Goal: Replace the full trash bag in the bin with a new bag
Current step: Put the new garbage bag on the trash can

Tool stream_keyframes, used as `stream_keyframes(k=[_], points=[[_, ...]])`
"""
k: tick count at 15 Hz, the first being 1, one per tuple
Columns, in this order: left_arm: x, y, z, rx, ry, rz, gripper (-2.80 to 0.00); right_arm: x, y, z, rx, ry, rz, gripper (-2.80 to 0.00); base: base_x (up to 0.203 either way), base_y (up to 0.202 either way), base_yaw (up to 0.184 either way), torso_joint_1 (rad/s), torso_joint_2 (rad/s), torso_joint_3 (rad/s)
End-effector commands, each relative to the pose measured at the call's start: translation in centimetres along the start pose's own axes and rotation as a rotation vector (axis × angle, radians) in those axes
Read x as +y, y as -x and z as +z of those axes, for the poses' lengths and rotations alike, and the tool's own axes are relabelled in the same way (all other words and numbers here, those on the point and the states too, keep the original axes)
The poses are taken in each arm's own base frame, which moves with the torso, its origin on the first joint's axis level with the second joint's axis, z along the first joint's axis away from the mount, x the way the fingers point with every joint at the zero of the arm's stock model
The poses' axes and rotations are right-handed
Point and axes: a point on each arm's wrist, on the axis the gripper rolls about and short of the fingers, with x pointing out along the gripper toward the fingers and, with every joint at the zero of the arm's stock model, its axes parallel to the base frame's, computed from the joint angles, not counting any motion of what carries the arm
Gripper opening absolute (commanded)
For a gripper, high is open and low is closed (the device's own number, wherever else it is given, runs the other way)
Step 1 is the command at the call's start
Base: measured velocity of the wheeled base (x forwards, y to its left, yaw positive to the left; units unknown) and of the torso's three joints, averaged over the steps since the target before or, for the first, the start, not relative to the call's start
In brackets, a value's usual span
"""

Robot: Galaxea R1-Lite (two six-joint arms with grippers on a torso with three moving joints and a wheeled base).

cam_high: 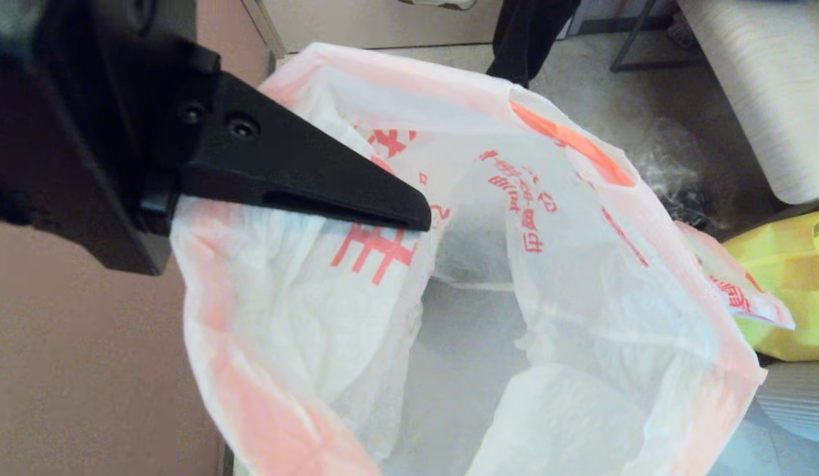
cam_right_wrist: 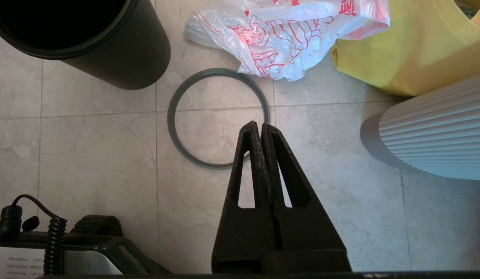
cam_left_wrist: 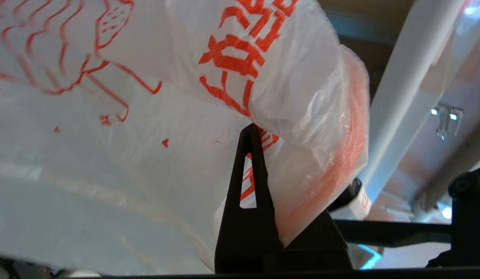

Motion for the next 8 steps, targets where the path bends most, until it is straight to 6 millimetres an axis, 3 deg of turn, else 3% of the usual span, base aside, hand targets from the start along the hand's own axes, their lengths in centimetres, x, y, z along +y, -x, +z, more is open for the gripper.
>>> stream_keyframes(k=[1, 8], points=[[0.2, -1.0, 0.0, 0.036, 0.010, -0.001, -2.80, 0.0, 0.0, 0.0, 0.002, 0.000, 0.001, -2.80, 0.000, 0.000, 0.000, 0.000, 0.00, 0.000], [1.3, -5.6, 2.6, 0.056, 0.036, -0.118, -2.80, 0.0, 0.0, 0.0, 0.002, 0.001, 0.001, -2.80, 0.000, 0.000, 0.000, 0.000, 0.00, 0.000]])
